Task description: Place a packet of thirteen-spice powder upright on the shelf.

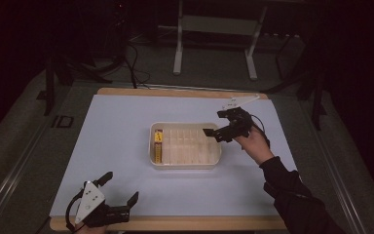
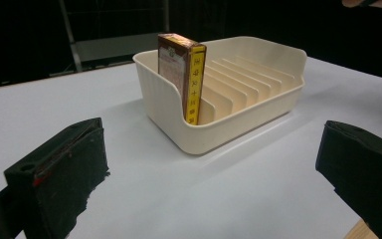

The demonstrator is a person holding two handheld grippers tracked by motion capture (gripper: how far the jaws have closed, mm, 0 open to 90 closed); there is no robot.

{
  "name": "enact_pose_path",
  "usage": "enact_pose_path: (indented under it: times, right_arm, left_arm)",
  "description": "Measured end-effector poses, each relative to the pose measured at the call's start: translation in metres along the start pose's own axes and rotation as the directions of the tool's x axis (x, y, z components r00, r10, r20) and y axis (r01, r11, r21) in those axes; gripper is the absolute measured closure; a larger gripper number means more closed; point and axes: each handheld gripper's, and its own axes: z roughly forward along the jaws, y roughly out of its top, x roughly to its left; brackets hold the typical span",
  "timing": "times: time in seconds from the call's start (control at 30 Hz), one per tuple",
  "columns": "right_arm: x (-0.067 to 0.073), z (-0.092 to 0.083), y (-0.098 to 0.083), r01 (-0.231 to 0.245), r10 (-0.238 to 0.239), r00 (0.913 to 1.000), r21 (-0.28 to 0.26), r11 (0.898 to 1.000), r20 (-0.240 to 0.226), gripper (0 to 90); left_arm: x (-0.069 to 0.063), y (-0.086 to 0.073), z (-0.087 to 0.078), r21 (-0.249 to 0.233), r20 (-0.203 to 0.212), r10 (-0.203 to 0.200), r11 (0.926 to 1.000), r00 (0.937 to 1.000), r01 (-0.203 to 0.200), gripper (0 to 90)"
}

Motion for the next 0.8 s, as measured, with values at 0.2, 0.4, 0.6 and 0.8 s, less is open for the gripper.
enact_pose_path:
  times: [0.2, 0.4, 0.6, 0.8]
  right_arm:
    - [-0.004, -0.013, -0.018, -0.041, 0.042, 0.999, -0.051, 0.998, 0.012, 10.6]
    - [-0.004, -0.021, -0.039, -0.059, 0.063, 0.9973, -0.084, 0.995, 0.04, 10.6]
    - [-0.006, -0.03, -0.057, -0.102, 0.107, 0.9935, -0.115, 0.988, 0.038, 10.6]
    - [-0.007, -0.032, -0.08, -0.127, 0.135, 0.9892, -0.122, 0.984, 0.057, 10.6]
  left_arm:
    - [0.0, 0.0, 0.0, 0.001, 0.0, 0.001, 1.0, 1.0, -0.001, 0.0]
    - [0.0, 0.0, 0.001, 0.007, -0.001, 0.004, 1.0, 1.0, -0.004, 0.0]
    - [-0.001, 0.0, 0.002, 0.007, 0.0, 0.004, 1.0, 1.0, -0.004, 0.0]
    - [-0.001, 0.0, 0.002, 0.007, 0.002, 0.005, 1.0, 1.0, -0.005, 0.0]
